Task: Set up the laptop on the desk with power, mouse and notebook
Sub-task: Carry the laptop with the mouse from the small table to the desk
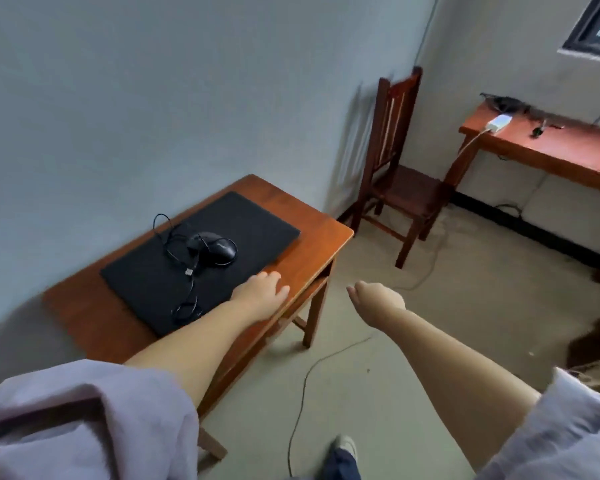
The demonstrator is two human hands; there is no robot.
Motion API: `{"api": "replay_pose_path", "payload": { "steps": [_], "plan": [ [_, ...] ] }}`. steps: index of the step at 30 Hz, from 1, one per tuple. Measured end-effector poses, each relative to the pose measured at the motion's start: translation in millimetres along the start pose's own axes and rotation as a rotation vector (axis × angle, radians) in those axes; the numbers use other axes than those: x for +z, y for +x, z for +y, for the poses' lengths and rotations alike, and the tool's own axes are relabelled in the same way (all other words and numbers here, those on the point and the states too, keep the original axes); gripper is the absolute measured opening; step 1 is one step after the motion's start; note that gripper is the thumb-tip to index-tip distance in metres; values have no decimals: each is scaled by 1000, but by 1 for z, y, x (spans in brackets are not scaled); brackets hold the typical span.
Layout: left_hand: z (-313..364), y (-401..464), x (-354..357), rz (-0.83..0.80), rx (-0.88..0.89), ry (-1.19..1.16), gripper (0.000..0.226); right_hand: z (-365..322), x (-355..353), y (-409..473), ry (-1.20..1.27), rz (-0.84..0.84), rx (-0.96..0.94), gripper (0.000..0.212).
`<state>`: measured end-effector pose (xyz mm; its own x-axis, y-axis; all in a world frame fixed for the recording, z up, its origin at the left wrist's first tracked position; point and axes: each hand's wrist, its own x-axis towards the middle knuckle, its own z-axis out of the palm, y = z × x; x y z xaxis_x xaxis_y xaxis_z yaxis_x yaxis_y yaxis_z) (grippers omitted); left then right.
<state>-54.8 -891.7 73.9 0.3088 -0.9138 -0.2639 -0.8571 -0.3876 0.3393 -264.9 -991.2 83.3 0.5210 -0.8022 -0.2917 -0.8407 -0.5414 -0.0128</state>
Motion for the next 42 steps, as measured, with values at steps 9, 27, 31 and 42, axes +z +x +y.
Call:
{"api": "replay_pose_path", "payload": {
  "steps": [9, 27, 31, 42],
  "plan": [
    [-53, 11, -35, 264, -467, -136, 36, -36, -55, 151, -29, -7, -357, 33],
    [-201, 19, -34, 282, -1213, -286, 45, -154, -48, 308, 0, -41, -378, 41],
    [-204, 21, -21, 336, -1329, -343, 45, -159, -38, 323, 72, -106, -310, 46],
    [-216, 36, -13, 382, -1592, -539, 69, -172, -29, 348, 320, -299, -36, 72]
  ]
}}
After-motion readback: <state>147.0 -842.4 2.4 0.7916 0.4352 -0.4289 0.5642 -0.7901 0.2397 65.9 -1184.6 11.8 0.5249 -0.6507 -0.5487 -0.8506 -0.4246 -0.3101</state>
